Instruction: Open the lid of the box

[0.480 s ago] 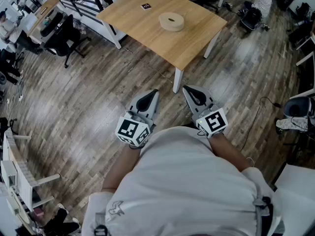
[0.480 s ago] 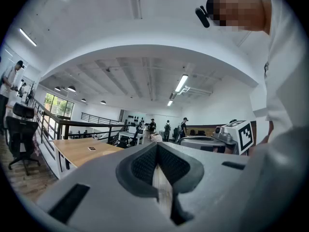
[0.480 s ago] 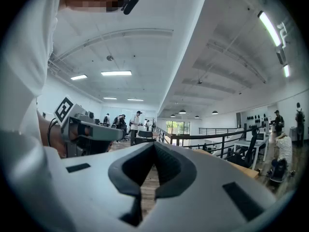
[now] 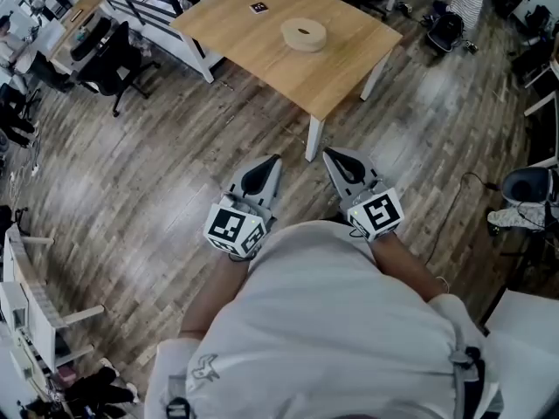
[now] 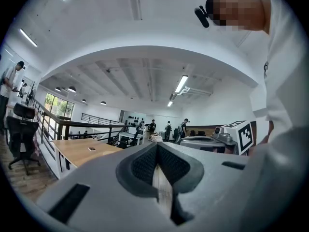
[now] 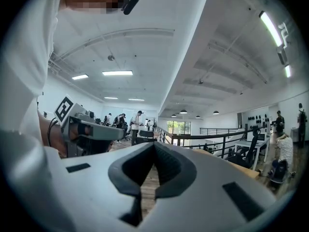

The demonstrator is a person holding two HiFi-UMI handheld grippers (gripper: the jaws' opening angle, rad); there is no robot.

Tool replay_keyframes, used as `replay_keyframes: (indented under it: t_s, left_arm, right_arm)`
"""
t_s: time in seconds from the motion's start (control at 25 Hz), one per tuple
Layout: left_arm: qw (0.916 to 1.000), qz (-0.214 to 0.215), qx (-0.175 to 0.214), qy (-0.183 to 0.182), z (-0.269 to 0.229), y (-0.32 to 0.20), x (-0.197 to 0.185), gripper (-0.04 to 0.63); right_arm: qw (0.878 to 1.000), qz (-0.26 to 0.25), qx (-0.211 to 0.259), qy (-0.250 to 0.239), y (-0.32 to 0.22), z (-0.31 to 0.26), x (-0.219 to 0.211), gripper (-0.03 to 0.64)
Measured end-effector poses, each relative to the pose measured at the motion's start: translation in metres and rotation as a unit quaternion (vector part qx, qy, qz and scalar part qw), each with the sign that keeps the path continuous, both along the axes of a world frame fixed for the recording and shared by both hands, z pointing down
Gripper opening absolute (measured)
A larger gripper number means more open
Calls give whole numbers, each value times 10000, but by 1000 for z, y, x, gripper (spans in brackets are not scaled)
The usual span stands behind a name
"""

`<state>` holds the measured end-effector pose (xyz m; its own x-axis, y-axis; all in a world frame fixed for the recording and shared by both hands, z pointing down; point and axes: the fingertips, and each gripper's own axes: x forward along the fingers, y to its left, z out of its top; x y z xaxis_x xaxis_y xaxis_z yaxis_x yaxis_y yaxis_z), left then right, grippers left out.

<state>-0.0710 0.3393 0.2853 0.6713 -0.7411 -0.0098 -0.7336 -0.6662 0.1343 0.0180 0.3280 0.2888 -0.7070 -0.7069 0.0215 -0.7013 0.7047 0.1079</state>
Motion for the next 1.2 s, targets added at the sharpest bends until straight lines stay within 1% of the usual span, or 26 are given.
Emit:
replay_keyframes:
  t_s: [0.2,0.4,0.56,0.6,0.72,0.76,0.8,0.88,0.96,1.04,1.2]
  left_arm:
    - [10000,41,-32,31,3,0,1,6]
    - [9999,117,53,22,2,-1,5,6]
    - [9999,-50,119,70,0,-11,5,8]
    - [9998,-116,107,87,0,-15,4,20]
    - [9995,-284,23,109,3,-30,-1,161]
    - [9994,-333,6,92,4,-36,-3,198]
    - [9993,-378,9,53,5,-42,-4,220]
    - [9989,-460,53,-45,7,-55,-7,248]
    - [9984,-550,94,-109,8,-69,-8,282]
    - [9981,-594,99,-157,9,-86,-6,298]
    - [9980,-585,-8,-240,17,-131,4,302]
  right_arm:
    - [9999,-104,-67,39,3,5,-6,5]
    - [10000,41,-85,28,-1,6,0,5]
    - [9998,176,-104,-7,-10,7,10,15]
    - [9997,197,-121,-25,-14,7,13,23]
    - [9996,226,-182,-57,-31,9,22,92]
    - [9995,217,-204,-65,-37,11,25,111]
    - [9995,203,-222,-80,-45,12,27,129]
    - [9994,167,-262,-150,-62,15,29,175]
    - [9992,99,-312,-242,-81,18,30,200]
    - [9991,22,-332,-275,-101,19,32,210]
    - [9988,-83,-379,-298,-148,22,37,219]
